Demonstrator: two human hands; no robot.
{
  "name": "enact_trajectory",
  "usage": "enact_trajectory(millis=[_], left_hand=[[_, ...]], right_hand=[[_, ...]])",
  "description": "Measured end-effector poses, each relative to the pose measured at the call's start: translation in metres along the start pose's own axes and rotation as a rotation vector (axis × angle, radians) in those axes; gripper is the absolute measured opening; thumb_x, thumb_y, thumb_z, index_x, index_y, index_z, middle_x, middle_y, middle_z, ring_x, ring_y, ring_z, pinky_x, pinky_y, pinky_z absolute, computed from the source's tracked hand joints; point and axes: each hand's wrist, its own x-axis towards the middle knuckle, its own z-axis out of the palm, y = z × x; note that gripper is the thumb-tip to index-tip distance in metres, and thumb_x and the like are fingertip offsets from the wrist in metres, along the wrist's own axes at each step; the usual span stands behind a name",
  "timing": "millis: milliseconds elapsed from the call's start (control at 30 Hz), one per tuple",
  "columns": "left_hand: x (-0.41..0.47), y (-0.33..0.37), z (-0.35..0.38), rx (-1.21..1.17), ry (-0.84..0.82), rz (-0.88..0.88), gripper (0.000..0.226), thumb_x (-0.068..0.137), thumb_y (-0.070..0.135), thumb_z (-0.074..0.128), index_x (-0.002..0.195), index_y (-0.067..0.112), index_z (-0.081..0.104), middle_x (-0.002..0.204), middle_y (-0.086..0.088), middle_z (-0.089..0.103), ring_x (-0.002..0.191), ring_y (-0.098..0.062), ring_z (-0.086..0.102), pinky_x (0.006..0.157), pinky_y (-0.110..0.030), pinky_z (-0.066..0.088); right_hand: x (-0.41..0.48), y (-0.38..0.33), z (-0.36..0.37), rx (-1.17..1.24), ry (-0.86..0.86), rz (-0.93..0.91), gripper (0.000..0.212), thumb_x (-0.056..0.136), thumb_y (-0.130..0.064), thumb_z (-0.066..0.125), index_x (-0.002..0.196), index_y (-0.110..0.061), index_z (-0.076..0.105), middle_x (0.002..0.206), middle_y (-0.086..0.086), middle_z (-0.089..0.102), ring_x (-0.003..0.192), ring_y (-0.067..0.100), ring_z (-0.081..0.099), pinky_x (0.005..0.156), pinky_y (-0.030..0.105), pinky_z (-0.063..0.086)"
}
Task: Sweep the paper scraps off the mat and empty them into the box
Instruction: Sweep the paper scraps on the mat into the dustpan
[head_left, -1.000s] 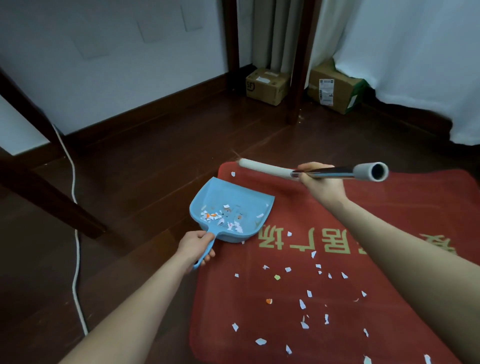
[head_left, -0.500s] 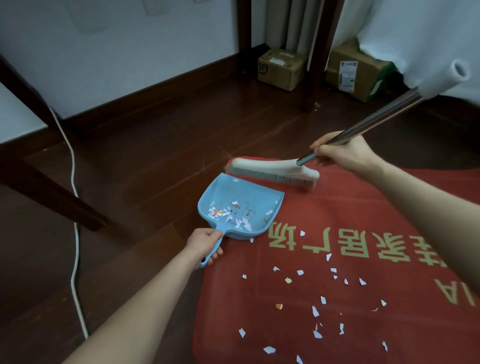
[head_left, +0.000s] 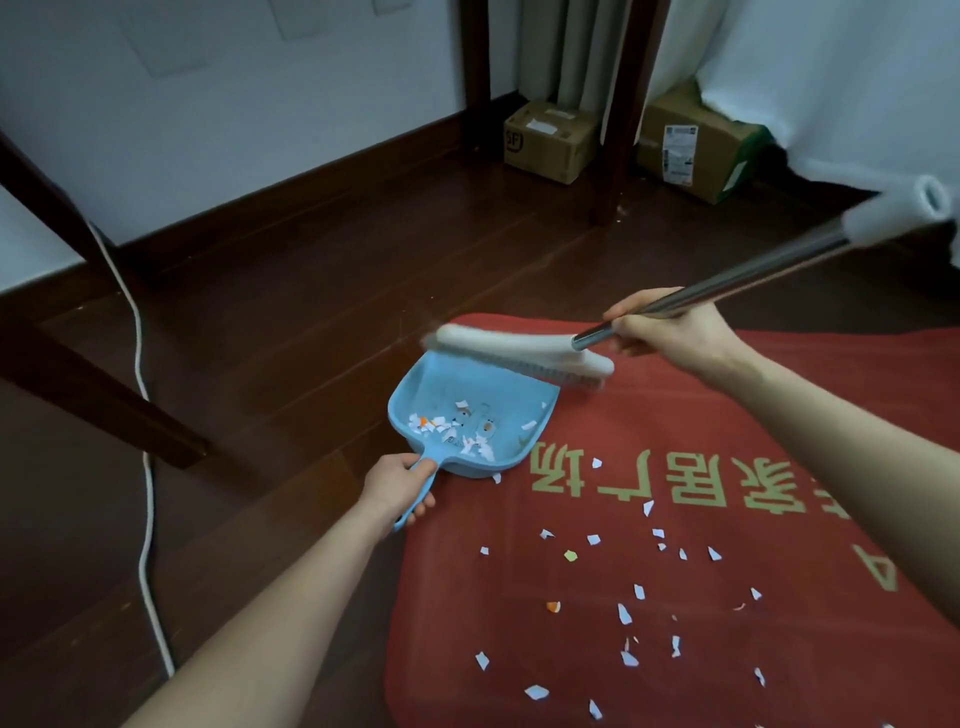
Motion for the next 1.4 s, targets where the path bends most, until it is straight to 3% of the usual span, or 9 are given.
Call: enact_trajectory(millis=[267,400,533,633,800,1000,1067,1200,1400], left_hand=[[-0.025,0.014,-0.018,0.293,-0.145,0.168,0.018,0.093,0.021,0.051,0.093,0.021,0.069,0.052,-0.005,0.059,0.032,-0.012,0.043,0.034,-0.019,0.036],[-0.046,0.033,-0.008,0.395,-0.244,0.228,0.021,0.094,0.018,0.049,0.081,0.018,0.066,0.051,-0.006,0.058,0.031,-0.011,0.041,0.033,-0.018,0.034],[-0.089,0.055,0.036,0.589,-0.436,0.309,0.021,0.093,0.017,0.048,0.082,0.011,0.065,0.048,-0.004,0.057,0.032,-0.011,0.042,0.034,-0.018,0.034],[-0.099,0.063,0.050,0.637,-0.498,0.333,0.022,0.094,0.017,0.049,0.096,0.006,0.068,0.048,-0.003,0.059,0.030,-0.009,0.045,0.034,-0.017,0.036],[-0.128,0.063,0.093,0.815,-0.638,0.388,0.028,0.091,0.022,0.050,0.101,0.002,0.068,0.051,-0.002,0.061,0.036,-0.014,0.046,0.038,-0.020,0.039],[-0.144,0.057,0.129,0.949,-0.677,0.382,0.024,0.090,0.020,0.049,0.090,0.006,0.068,0.053,-0.004,0.062,0.032,-0.012,0.046,0.037,-0.019,0.038],[-0.142,0.055,0.132,0.955,-0.666,0.368,0.022,0.092,0.019,0.049,0.089,0.010,0.068,0.051,-0.001,0.062,0.033,-0.012,0.046,0.037,-0.019,0.039],[-0.137,0.055,0.132,0.963,-0.660,0.360,0.021,0.094,0.019,0.049,0.086,0.013,0.067,0.048,0.002,0.061,0.034,-0.013,0.045,0.037,-0.019,0.038],[-0.137,0.057,0.134,0.962,-0.654,0.370,0.024,0.094,0.019,0.050,0.100,0.007,0.070,0.045,0.004,0.060,0.032,-0.010,0.045,0.036,-0.019,0.038]], right_hand=[[-0.077,0.023,-0.065,-0.034,0.348,0.155,0.024,0.083,-0.004,0.058,0.095,-0.019,0.072,0.071,0.003,0.072,0.059,0.009,0.069,0.063,0.022,0.059],[-0.133,0.033,-0.096,0.031,0.496,0.236,0.015,0.083,-0.008,0.059,0.085,-0.014,0.073,0.073,0.007,0.073,0.068,0.023,0.072,0.065,0.029,0.059],[-0.231,0.048,-0.142,0.036,0.735,0.303,0.011,0.080,-0.013,0.061,0.075,-0.015,0.072,0.067,0.006,0.074,0.063,0.020,0.073,0.064,0.030,0.059],[-0.256,0.054,-0.149,-0.010,0.734,0.356,0.018,0.082,-0.008,0.056,0.070,-0.015,0.068,0.062,0.001,0.073,0.054,0.010,0.070,0.056,0.023,0.057],[-0.332,0.078,-0.169,-0.175,0.862,0.518,0.022,0.071,-0.026,0.050,0.066,-0.017,0.069,0.063,-0.004,0.074,0.072,0.014,0.073,0.083,0.041,0.059],[-0.342,0.102,-0.136,-0.250,0.742,0.715,0.052,0.057,-0.045,0.035,0.071,-0.009,0.070,0.072,0.010,0.073,0.080,0.033,0.070,0.086,0.041,0.055],[-0.330,0.103,-0.119,-0.102,0.712,0.663,0.041,0.062,-0.041,0.039,0.065,-0.011,0.067,0.067,0.009,0.073,0.074,0.030,0.072,0.081,0.042,0.058],[-0.311,0.094,-0.117,0.275,0.817,0.508,0.015,0.082,-0.009,0.058,0.068,-0.010,0.061,0.070,0.021,0.072,0.057,0.025,0.072,0.056,0.032,0.059],[-0.331,0.103,-0.145,-0.068,0.828,0.472,0.013,0.070,-0.025,0.051,0.071,-0.015,0.060,0.065,0.001,0.073,0.065,0.020,0.072,0.073,0.044,0.060]])
